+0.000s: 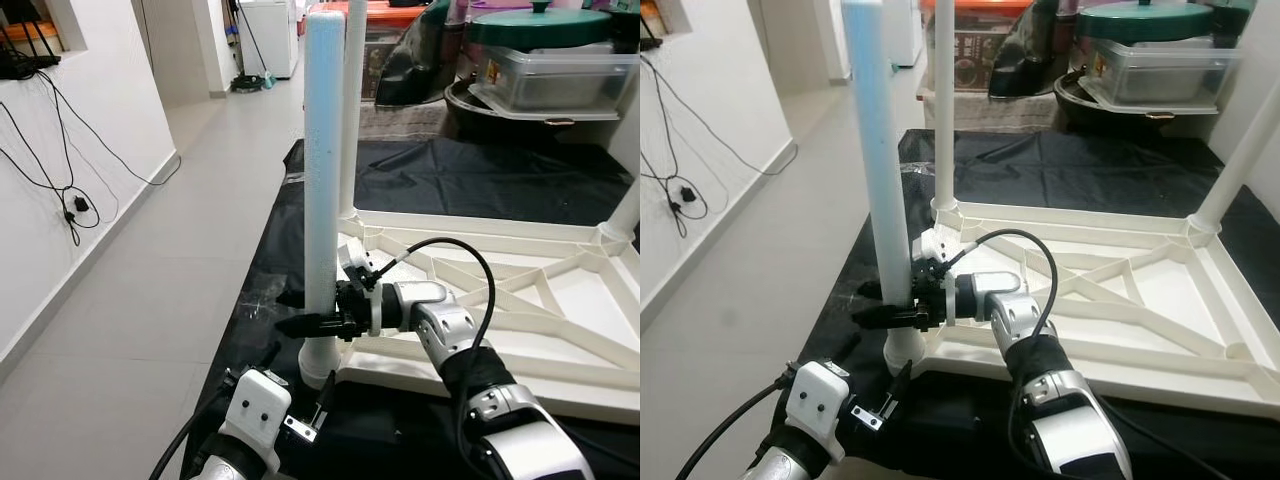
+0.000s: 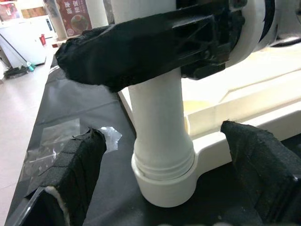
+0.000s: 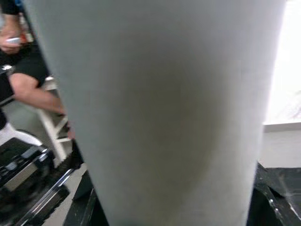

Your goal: Building children table

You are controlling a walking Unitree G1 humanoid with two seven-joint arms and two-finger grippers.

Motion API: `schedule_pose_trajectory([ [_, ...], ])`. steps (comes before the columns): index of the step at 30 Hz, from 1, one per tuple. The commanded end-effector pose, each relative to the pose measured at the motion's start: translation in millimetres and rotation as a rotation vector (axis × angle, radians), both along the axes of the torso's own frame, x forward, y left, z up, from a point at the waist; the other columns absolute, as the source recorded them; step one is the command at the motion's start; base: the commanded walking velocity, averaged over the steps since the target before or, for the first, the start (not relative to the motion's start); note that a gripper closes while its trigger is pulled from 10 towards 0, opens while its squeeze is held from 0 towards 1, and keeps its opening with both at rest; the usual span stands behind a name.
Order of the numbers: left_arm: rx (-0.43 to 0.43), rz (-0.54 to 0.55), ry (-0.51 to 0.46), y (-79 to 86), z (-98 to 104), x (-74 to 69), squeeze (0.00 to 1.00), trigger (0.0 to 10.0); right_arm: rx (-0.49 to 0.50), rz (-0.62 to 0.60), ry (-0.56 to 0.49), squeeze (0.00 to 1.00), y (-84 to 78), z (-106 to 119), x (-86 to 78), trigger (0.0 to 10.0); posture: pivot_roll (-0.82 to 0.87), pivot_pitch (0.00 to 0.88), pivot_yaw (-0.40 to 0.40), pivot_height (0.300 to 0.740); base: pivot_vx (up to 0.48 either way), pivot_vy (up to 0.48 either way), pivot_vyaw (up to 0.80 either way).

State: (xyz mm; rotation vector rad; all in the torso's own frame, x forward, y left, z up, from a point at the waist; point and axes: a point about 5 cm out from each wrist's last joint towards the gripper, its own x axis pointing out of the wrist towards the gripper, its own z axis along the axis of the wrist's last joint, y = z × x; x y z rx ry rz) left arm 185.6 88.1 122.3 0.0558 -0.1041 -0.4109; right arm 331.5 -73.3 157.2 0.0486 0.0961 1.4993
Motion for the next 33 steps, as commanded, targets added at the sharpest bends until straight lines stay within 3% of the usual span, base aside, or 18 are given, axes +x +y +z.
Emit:
schedule_pose_trajectory([
  [1,0.004,-0.005,0.023,0.1,-5.2,-0.5,0.0,10.0,-0.005,-0.147,0.035,0.0,0.4,-11.7,3.9,0.0,0.0,0.0,0.006,0.74,0.0,0.0,0.0],
  [2,0.004,-0.005,0.022,0.4,-5.0,-0.3,0.0,10.0,-0.025,-0.312,0.014,0.0,-0.1,-10.7,13.1,0.0,-0.01,0.0,0.006,0.74,0.0,0.0,0.0],
  [3,0.004,-0.005,0.022,0.4,-5.0,-0.3,0.0,10.0,-0.025,-0.312,0.014,0.0,-0.1,-10.7,13.1,0.0,-0.01,0.0,0.006,0.74,0.0,0.0,0.0],
  [5,0.004,-0.005,0.022,1.3,-5.1,0.1,0.0,10.0,-0.071,-0.749,-0.012,0.0,-12.5,-9.1,32.0,0.0,-0.02,0.006,0.012,0.74,0.0,0.0,0.0],
  [6,0.004,-0.005,0.022,1.3,-5.1,0.1,0.0,10.0,-0.071,-0.749,-0.012,0.0,-12.5,-9.1,32.0,0.0,-0.02,0.006,0.012,0.74,0.0,0.0,0.0],
  [8,0.004,-0.009,0.022,1.4,-5.0,0.7,0.0,10.0,-0.112,-1.148,0.015,0.0,-36.3,-14.4,35.5,0.0,-0.03,0.006,0.013,0.74,0.0,0.0,0.0],
  [11,0.004,-0.012,0.023,1.2,-5.1,1.0,0.0,10.0,-0.142,-1.387,0.001,0.0,-52.4,-20.6,23.8,0.0,-0.03,0.006,0.013,0.74,0.0,0.0,0.0],
  [13,0.004,-0.012,0.023,1.2,-5.1,1.0,0.0,10.0,-0.142,-1.387,0.001,0.0,-52.4,-20.6,23.8,0.0,-0.03,0.006,0.013,0.74,0.0,0.0,0.0],
  [17,0.005,-0.009,0.021,1.4,-4.8,1.6,0.0,10.0,-0.133,-1.64,0.078,0.0,-54.0,-30.3,-5.0,0.0,-0.03,0.008,0.007,0.74,0.0,0.0,0.0],
  [21,0.007,-0.006,0.019,1.7,-4.7,1.5,0.0,10.0,-0.106,-1.659,0.113,0.0,-37.6,-31.6,-9.5,0.0,-0.03,0.008,0.007,0.74,0.0,0.0,0.0],
  [22,0.008,-0.005,0.019,1.8,-4.6,1.8,0.0,10.0,-0.09,-1.606,0.096,0.0,-28.8,-29.7,-6.7,10.0,-0.02,0.01,0.002,0.74,0.0,0.0,0.0],
  [24,0.008,-0.005,0.018,1.8,-4.6,2.0,0.0,10.0,-0.088,-1.588,0.085,0.0,-22.4,-27.9,-5.5,10.0,-0.02,0.01,0.002,0.74,0.0,0.0,0.0],
  [25,0.007,-0.005,0.018,1.8,-4.6,2.1,0.0,10.0,-0.031,-1.54,0.055,0.86,-16.0,-23.4,-4.2,10.0,-0.02,0.01,0.002,0.74,0.0,0.0,0.0],
  [26,0.007,-0.005,0.018,1.8,-4.6,2.1,0.0,10.0,-0.031,-1.54,0.055,0.86,-16.0,-23.4,-4.2,10.0,-0.02,0.01,0.002,0.74,0.0,0.0,0.0],
  [27,0.006,-0.006,0.019,1.8,-4.6,2.2,0.0,10.0,0.023,-1.499,0.024,1.0,-12.2,-19.2,-3.3,10.0,-0.02,0.01,0.002,0.74,0.0,0.0,0.0],
  [30,0.006,-0.006,0.019,1.9,-4.7,2.3,0.0,10.0,0.067,-1.467,-0.012,1.0,-11.0,-15.1,-3.2,10.0,-0.02,0.01,0.002,0.74,0.0,0.0,0.0],
  [31,0.005,-0.005,0.02,1.8,-4.7,2.7,0.0,10.0,0.084,-1.439,-0.014,0.0,-13.2,-14.1,-1.6,10.0,-0.03,0.012,0.0,0.74,0.0,0.0,0.0],
  [33,0.005,-0.004,0.02,1.8,-4.7,3.0,0.0,10.0,0.095,-1.42,-0.012,0.0,-14.8,-13.5,-0.6,10.0,-0.03,0.012,0.0,0.74,0.0,0.0,0.0],
])
